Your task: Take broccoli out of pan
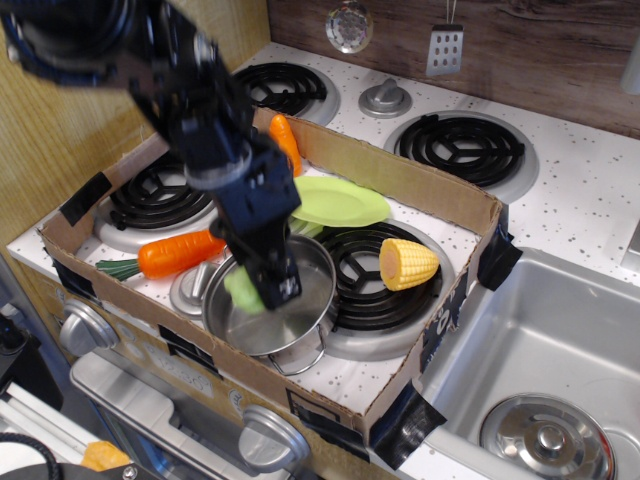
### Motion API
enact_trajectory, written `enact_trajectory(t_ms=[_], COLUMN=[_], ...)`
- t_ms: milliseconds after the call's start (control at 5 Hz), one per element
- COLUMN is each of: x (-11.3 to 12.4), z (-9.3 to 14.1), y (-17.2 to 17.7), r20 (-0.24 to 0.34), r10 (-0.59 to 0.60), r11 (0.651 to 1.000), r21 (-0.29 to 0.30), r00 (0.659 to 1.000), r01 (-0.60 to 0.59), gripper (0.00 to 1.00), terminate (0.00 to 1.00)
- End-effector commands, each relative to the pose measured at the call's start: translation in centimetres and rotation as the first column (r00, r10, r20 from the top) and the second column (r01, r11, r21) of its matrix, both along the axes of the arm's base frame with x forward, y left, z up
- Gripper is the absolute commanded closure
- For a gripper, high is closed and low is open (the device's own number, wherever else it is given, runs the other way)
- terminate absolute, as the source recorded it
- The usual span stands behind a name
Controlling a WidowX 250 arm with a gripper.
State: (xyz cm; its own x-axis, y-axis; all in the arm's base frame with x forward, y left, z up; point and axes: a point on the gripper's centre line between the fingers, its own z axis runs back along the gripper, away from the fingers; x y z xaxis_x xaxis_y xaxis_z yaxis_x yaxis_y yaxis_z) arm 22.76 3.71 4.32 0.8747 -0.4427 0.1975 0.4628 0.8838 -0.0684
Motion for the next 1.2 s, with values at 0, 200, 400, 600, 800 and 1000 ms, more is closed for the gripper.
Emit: enact_trajectory(t_ms=[0, 200, 400, 600, 800, 1000], x=[2.1, 3.2, 4.4, 5.9, 7.0, 7.4], z=[4.3, 4.4, 3.9, 3.5, 3.3, 2.3], y=[1.8, 4.9, 7.7, 10.1, 11.8, 13.1], r20=[0.024, 0.043, 0.026, 0.056, 0.119, 0.159], r10=[-0.032, -0.141, -0.217, -0.316, -0.421, -0.496], r11=[0.996, 0.983, 0.969, 0.937, 0.885, 0.843], r21=[0.084, 0.123, 0.127, 0.174, 0.273, 0.323], r00=[0.999, 0.989, 0.976, 0.947, 0.899, 0.853], r01=[0.03, 0.135, 0.213, 0.302, 0.378, 0.43], gripper=[1.0, 1.0, 1.0, 1.0, 1.0, 1.0], terminate=[0.0, 0.0, 0.0, 0.0, 0.0, 0.0])
